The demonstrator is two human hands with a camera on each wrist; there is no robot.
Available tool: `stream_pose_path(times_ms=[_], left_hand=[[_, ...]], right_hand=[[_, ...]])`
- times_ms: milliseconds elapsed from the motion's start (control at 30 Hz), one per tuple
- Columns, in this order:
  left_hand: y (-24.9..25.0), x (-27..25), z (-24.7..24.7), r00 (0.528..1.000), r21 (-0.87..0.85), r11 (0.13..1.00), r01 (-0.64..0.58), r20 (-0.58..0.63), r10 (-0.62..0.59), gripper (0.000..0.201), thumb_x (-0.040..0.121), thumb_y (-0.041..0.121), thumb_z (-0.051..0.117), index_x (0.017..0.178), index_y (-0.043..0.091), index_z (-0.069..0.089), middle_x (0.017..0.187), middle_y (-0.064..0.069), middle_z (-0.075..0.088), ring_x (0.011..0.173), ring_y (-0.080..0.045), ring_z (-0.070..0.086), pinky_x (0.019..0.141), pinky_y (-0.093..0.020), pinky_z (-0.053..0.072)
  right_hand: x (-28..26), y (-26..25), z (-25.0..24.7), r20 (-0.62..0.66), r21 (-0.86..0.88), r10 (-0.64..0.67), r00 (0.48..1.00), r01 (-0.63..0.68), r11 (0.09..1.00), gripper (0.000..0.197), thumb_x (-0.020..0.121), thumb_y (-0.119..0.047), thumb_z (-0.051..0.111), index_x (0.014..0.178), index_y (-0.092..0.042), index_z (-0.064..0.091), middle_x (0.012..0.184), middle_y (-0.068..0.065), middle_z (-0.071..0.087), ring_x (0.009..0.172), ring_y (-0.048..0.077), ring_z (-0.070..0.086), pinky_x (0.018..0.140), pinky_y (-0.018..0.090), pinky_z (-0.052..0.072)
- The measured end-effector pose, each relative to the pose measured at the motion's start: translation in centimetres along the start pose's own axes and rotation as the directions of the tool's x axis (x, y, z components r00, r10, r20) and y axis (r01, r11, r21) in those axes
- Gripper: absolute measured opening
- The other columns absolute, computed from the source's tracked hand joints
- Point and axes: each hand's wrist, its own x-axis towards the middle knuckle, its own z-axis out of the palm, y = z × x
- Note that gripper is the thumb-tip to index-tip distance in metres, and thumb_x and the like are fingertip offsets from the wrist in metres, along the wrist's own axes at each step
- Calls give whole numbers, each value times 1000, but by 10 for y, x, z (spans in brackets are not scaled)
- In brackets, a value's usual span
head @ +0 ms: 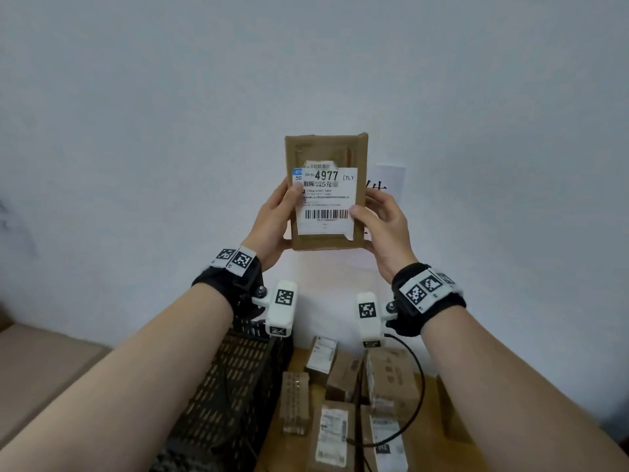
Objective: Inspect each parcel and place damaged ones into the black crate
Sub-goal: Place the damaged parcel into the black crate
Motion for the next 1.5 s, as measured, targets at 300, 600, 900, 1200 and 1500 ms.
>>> stream_pose_path(times_ms=[300,600,900,1200,1500], left_hand=[[-43,-9,-75,930,-365,918,157,-259,-262,68,97,76,35,134,26,62,124,-6,75,111,-30,73,88,-50,59],[-60,1,-169,888,-209,946,246,-342,-307,41,106,55,46,131,26,61,125,-3,72,108,-28,70,89,-60,60],[-105,29,-291,909,-209,939,275,-263,-325,28,100,21,61,127,24,67,126,-7,73,123,-37,65,100,-63,52],[-174,40,-356,811,-118,857,501,-282,-513,29,97,31,72,123,22,63,113,-5,77,107,-27,73,78,-55,62],[-277,33,-360,705,91,701,707,-174,-688,36,99,15,68,134,19,61,127,2,72,115,-21,69,92,-52,60]], right_hand=[[-3,31,43,118,-284,-252,960,276,918,37,80,-13,86,112,-24,70,114,-4,59,89,-1,54,86,20,46],[15,94,111,160,-279,234,959,-184,943,73,74,-29,93,135,-26,55,126,-6,68,111,14,70,92,51,61],[26,190,184,167,-462,228,959,-129,878,64,74,-6,91,121,-11,48,109,-7,67,89,-6,66,75,19,55],[31,287,226,-31,-362,626,779,-593,719,41,104,-33,58,144,-25,54,124,3,69,110,24,67,93,52,59],[7,373,207,-54,-381,914,403,-854,354,61,93,-71,53,141,-34,58,143,-1,58,130,34,54,76,54,61]])
